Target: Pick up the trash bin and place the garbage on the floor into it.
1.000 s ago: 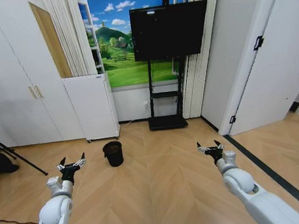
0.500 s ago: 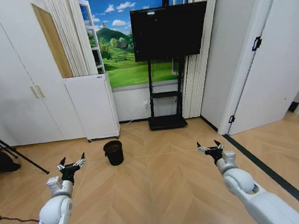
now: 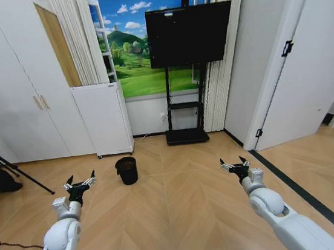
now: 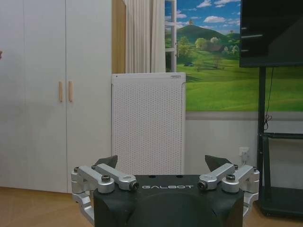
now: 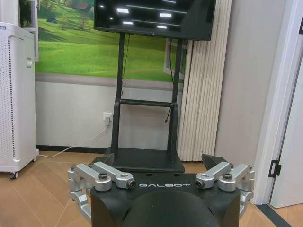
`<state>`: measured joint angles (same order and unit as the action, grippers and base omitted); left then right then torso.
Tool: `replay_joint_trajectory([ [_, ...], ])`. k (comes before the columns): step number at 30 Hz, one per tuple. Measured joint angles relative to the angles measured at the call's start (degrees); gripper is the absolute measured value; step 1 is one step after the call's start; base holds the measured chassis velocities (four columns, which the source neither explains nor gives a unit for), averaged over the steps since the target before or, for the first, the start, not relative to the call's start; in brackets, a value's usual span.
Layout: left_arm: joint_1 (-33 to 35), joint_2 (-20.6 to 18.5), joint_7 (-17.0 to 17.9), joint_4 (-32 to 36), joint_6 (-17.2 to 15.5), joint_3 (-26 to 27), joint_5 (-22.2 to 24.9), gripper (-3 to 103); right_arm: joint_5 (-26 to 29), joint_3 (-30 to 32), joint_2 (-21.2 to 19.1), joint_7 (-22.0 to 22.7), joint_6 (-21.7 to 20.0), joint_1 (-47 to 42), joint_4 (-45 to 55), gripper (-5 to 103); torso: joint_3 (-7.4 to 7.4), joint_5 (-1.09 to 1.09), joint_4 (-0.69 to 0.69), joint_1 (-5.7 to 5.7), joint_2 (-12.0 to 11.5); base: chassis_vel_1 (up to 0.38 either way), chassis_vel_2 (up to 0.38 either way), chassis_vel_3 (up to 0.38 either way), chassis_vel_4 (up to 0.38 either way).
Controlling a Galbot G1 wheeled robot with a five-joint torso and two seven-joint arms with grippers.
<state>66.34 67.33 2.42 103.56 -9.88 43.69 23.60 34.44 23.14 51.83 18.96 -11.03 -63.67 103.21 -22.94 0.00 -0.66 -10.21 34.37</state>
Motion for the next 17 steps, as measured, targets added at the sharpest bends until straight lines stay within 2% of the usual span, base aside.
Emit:
replay_joint_trajectory([
  [17, 0.0, 0.0, 0.0, 0.0, 0.0, 0.0, 0.0, 100, 0.0, 0.0, 0.0, 0.0, 0.0, 0.0, 0.0, 100, 0.0, 0.0, 0.0, 0.0, 0.0, 0.0, 0.0, 0.0, 0.0],
])
